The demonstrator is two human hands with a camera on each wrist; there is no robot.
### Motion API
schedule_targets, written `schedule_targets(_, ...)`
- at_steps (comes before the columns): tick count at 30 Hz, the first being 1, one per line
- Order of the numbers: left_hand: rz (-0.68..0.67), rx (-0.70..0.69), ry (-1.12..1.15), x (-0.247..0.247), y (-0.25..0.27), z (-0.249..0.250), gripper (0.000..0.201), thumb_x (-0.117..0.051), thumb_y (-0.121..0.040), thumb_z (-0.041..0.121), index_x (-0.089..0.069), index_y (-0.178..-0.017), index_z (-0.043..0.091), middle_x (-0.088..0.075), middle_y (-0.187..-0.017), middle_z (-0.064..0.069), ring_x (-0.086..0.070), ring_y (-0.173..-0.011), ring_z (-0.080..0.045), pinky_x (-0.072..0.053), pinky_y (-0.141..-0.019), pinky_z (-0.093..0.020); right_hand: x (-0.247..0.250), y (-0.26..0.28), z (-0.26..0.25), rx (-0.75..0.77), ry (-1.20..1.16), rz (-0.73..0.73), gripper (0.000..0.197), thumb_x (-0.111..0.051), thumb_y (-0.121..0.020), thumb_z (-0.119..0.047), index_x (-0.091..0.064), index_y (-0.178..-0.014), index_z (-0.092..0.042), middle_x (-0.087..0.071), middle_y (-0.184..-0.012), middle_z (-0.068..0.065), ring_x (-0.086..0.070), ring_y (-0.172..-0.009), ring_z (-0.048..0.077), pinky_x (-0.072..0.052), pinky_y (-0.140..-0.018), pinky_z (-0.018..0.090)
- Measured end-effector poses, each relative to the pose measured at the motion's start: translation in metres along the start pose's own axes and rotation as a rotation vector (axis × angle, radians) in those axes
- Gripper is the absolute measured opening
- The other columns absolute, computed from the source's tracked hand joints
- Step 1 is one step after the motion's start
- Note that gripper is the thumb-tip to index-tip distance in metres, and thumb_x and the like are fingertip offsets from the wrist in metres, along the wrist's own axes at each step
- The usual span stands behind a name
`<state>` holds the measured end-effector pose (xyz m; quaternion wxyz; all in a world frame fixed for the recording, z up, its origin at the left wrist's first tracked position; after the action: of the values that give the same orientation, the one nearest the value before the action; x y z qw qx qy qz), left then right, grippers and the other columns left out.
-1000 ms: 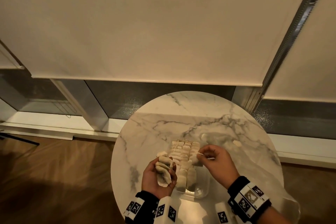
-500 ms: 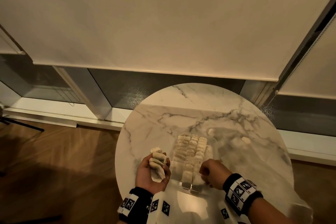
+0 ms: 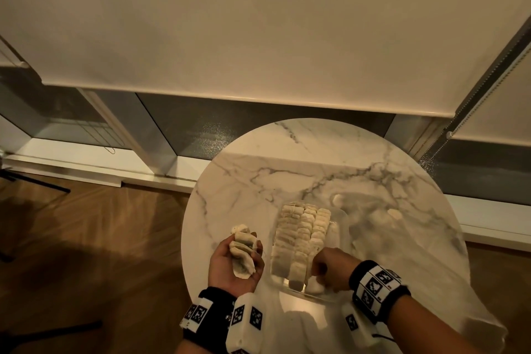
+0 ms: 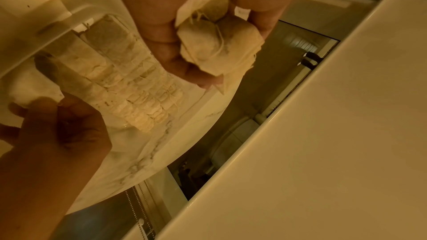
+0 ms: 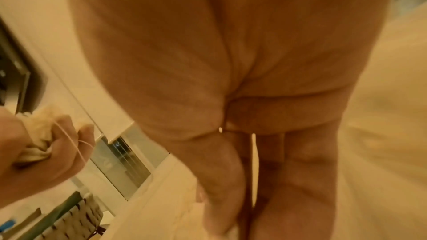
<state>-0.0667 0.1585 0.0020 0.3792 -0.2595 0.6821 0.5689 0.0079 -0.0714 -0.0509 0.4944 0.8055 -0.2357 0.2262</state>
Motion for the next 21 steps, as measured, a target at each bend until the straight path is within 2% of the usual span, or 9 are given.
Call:
schedule_targets(3,-0.033,0.026,0.022,0.003,-0.004,0.001,0.038,-0.086,-0.057,-0.003,-0.064,-0.085,0.011,-0.057,-0.066,0.014,-0.055,-0.046,0.000,-0.054,-0.054,-0.030,-0.005,-0.005,-0.002,-0.041,0.008,0.000,0.020,-0.067,-0.086,-0.010,-0.070,-0.105,-0.017,-0.066,-0.107,0.001,-0.065,-0.093,0.016,-0.053,-0.077,0.020)
schedule_targets(6,-0.043,0.043,0.062,0.004,-0.005,0.002,0.044,-0.085,-0.058,-0.004,-0.061,-0.089,0.014,-0.055,-0.068,0.017,-0.051,-0.048,0.005,-0.054,-0.052,-0.028,-0.010,-0.010,-0.003,-0.060,0.047,0.073,0.017,-0.064,-0.086,-0.013,-0.070,-0.101,-0.016,-0.066,-0.114,0.006,-0.064,-0.099,0.020,-0.046,-0.079,0.019)
schedule_targets(8,-0.053,0.044,0.118,0.007,-0.006,0.003,0.044,-0.084,-0.061,-0.004,-0.059,-0.091,0.016,-0.052,-0.071,0.019,-0.044,-0.050,0.010,-0.053,-0.057,-0.019,-0.012,-0.013,-0.002,-0.073,0.022,0.136,0.018,-0.061,-0.084,-0.012,-0.070,-0.099,-0.015,-0.066,-0.112,0.008,-0.064,-0.098,0.023,-0.044,-0.079,0.020)
schedule_targets(10,-0.059,0.036,0.109,0.011,-0.008,0.005,0.042,-0.084,-0.062,-0.001,-0.058,-0.091,0.018,-0.054,-0.070,0.018,-0.039,-0.053,0.012,-0.043,-0.071,-0.003,-0.014,-0.016,-0.003,-0.082,0.000,0.176,0.019,-0.060,-0.084,-0.013,-0.070,-0.100,-0.014,-0.066,-0.109,0.007,-0.063,-0.097,0.023,-0.046,-0.079,0.021)
schedule_targets(11,-0.053,0.030,0.079,0.011,-0.008,0.006,0.041,-0.085,-0.063,0.002,-0.059,-0.089,0.018,-0.055,-0.069,0.018,-0.039,-0.052,0.012,-0.038,-0.074,-0.002,-0.013,-0.017,-0.003,-0.081,-0.010,0.191,0.018,-0.060,-0.085,-0.014,-0.070,-0.101,-0.014,-0.066,-0.110,0.007,-0.063,-0.098,0.023,-0.047,-0.080,0.022)
schedule_targets(12,-0.048,0.026,0.053,0.012,-0.008,0.007,0.038,-0.086,-0.062,0.003,-0.061,-0.086,0.018,-0.055,-0.068,0.017,-0.042,-0.051,0.010,-0.037,-0.075,-0.005,-0.013,-0.017,-0.003,-0.085,-0.019,0.208,0.018,-0.061,-0.086,-0.015,-0.069,-0.102,-0.015,-0.066,-0.111,0.007,-0.064,-0.099,0.022,-0.048,-0.083,0.022)
schedule_targets(15,-0.050,0.016,0.018,0.012,-0.006,0.006,0.034,-0.087,-0.058,0.002,-0.064,-0.081,0.014,-0.056,-0.066,0.016,-0.054,-0.049,0.004,-0.048,-0.066,-0.021,-0.014,-0.020,-0.003,-0.089,-0.033,0.238,0.014,-0.063,-0.086,-0.015,-0.069,-0.098,-0.018,-0.066,-0.113,0.007,-0.064,-0.100,0.021,-0.048,-0.085,0.021)
schedule_targets(17,-0.042,0.009,0.016,0.013,-0.006,0.005,0.036,-0.088,-0.056,0.002,-0.066,-0.082,0.012,-0.057,-0.065,0.016,-0.057,-0.051,0.001,-0.051,-0.063,-0.024,-0.014,-0.020,-0.002,-0.091,-0.035,0.239,0.012,-0.063,-0.085,-0.014,-0.068,-0.095,-0.019,-0.066,-0.112,0.007,-0.064,-0.099,0.021,-0.048,-0.085,0.021)
schedule_targets(21,-0.013,-0.004,0.013,0.013,-0.006,0.004,0.043,-0.090,-0.053,0.003,-0.067,-0.087,0.014,-0.057,-0.066,0.017,-0.043,-0.057,0.012,-0.039,-0.073,-0.013,-0.016,-0.018,-0.002,-0.088,-0.029,0.241,0.016,-0.059,-0.087,-0.010,-0.069,-0.098,-0.016,-0.065,-0.113,0.008,-0.064,-0.099,0.022,-0.050,-0.087,0.023)
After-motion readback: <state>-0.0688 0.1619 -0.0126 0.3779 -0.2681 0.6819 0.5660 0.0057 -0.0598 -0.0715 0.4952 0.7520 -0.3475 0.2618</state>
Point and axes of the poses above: each hand's wrist, its own y-axis away from the middle knuckle, its own x-axis out of the back of the hand, z = x × y, the point moved 1 cm from there along -y, towards the middle knuckle
